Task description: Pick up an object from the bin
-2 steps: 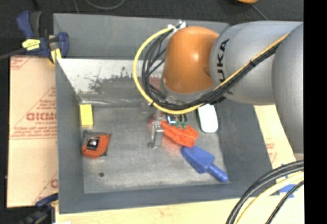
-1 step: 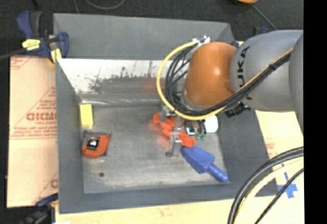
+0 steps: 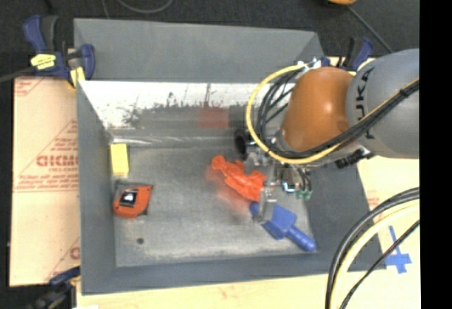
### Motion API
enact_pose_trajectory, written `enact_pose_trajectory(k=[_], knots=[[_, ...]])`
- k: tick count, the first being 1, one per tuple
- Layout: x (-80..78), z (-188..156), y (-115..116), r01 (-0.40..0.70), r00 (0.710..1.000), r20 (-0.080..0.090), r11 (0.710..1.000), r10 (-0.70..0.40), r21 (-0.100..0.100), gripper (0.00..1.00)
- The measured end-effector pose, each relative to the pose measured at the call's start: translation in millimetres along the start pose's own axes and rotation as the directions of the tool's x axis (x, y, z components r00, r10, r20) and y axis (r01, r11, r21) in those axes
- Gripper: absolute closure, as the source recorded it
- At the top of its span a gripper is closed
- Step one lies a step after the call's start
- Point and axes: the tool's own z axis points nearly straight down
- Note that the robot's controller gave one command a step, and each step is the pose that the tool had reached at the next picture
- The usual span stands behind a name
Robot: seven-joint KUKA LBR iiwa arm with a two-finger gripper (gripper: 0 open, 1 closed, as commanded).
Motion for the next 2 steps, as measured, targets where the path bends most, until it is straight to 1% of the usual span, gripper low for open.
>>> enact_pose_trajectory(k=[1,2], knots=[[-4.5,7.0,-1.1,0.073,0.997,0.001,0.997,-0.073,0.000,1.00],[-4.6,7.4,0.3,0.073,0.997,0.001,0.997,-0.073,-0.002,0.00]])
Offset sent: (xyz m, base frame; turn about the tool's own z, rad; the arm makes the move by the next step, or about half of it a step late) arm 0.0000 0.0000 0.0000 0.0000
